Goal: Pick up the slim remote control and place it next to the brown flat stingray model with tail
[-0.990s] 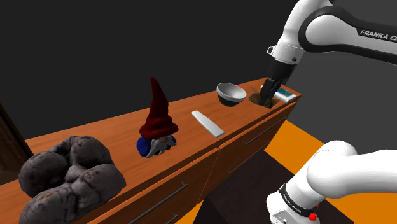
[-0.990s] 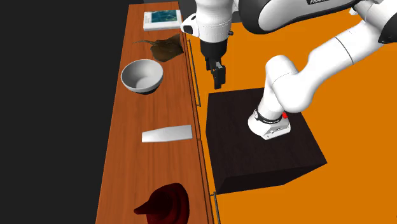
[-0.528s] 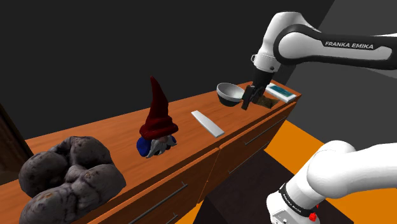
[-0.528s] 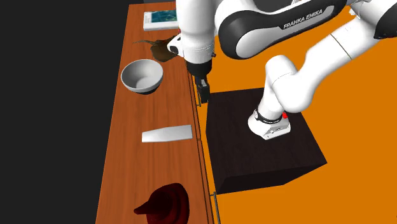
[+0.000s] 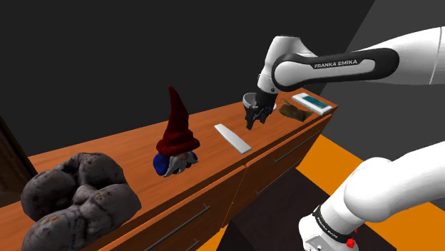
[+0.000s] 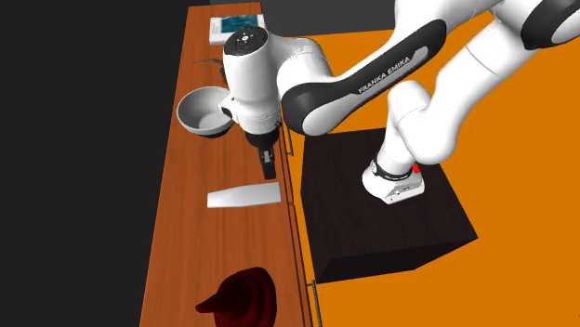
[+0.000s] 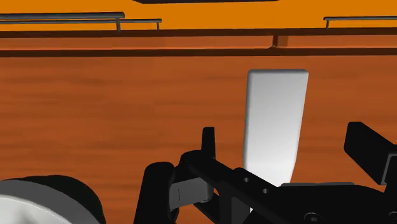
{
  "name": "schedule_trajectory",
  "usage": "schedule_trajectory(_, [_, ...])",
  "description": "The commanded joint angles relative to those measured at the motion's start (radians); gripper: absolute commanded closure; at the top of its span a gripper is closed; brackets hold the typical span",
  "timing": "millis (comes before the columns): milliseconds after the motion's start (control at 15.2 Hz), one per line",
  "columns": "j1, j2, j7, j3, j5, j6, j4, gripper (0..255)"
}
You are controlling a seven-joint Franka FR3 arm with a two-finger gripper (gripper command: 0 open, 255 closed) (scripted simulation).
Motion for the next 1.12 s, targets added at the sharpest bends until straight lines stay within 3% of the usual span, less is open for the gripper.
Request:
schedule_trajectory(0, [0.001,0.075,0.033,0.019,-0.003,0.060,0.022,0])
schedule_trajectory(462, [-0.003,0.343,0.138,0.058,-0.056,0.231,0.130,0])
schedule_trajectory(1056, [-0.003,0.406,0.148,0.058,-0.070,0.335,0.089,0])
